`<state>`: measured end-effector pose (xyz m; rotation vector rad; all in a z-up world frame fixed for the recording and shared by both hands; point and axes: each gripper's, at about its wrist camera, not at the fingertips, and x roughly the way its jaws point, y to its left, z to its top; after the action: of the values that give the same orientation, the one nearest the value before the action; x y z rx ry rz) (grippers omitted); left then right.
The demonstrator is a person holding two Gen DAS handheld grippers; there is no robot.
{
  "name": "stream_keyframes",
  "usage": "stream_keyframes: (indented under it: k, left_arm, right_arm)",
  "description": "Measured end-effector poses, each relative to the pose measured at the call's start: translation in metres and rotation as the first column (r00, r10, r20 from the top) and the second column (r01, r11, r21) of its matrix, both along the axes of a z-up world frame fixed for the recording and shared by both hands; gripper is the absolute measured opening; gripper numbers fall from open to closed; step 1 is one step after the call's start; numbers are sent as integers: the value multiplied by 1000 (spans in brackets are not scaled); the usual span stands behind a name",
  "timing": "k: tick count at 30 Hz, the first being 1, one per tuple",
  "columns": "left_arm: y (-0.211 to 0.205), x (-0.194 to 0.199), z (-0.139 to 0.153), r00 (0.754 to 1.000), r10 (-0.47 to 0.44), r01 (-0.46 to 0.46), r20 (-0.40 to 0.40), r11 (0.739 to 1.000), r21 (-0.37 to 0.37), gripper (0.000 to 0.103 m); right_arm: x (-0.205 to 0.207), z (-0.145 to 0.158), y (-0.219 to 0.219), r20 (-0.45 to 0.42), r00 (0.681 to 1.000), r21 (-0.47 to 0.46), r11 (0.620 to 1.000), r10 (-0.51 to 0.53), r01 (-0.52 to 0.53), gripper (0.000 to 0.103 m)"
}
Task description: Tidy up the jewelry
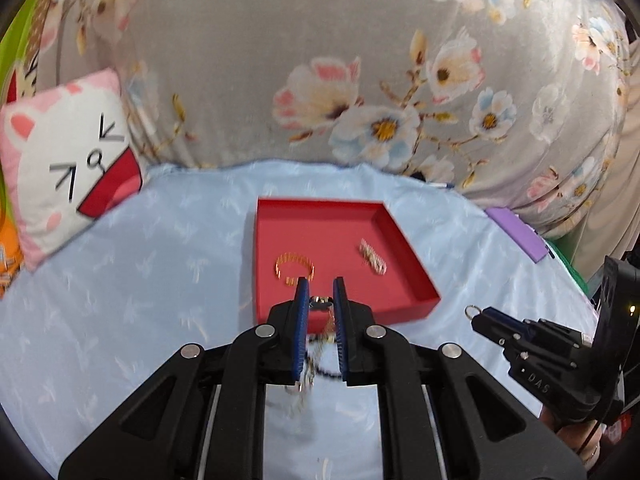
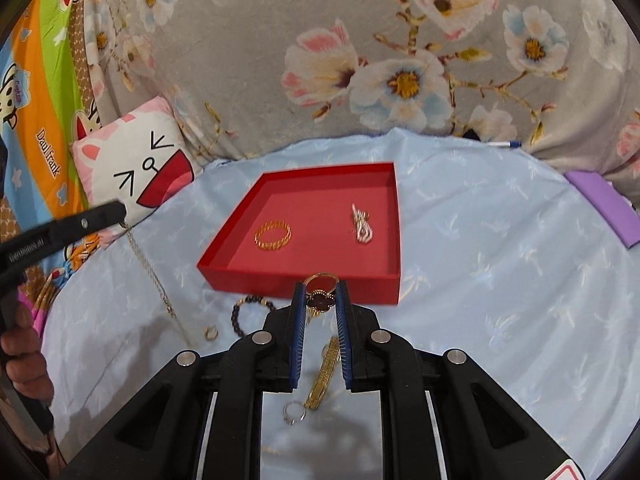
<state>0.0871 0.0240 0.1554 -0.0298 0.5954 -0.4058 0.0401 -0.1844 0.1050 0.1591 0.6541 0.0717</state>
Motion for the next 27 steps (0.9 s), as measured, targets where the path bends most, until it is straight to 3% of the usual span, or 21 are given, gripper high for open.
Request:
stream_keyframes:
  k: [1,7,12,15,17,20,24,27]
  left_arm:
    - [-4,4,7,1000,-3,3,15,1000,5,0]
    - [-26,36,45,996,9,-9,92,1000,-5,0]
    - [-29,52,50,997,18,-16,73,1000,-24,1]
    - [-25,47,16,1000,16,-16,12,1000,5,5]
    - [-19,44,-16,998,22,-21,-62,1000,12,22]
    - [-12,35,-67,987,39,-32,-155,998,47,38]
    - [-5,37,-120,967,100,-76,-233,991,109,47]
    - [-3,49,-142,952,134,-100,-274,986,135,47]
  right_arm:
    - [4,4,-1,5,1000,-3,1000,3,-2,14]
    - [38,17,-6,14,1000,-8,1000,14,-14,14]
    - [47,16,-9,17,1000,-2,1000,11,-10,14]
    - [41,2,-6,-6,1000,1,1000,16,-16,14]
    - [35,-11,-4,-32,999,11,1000,21,-21,14]
    - [26,-29,0,-67,997,23,999,24,-23,14]
    - [17,-45,3,-97,995,43,999,28,-24,14]
    - [15,-52,3,-110,994,58,998,27,-21,14]
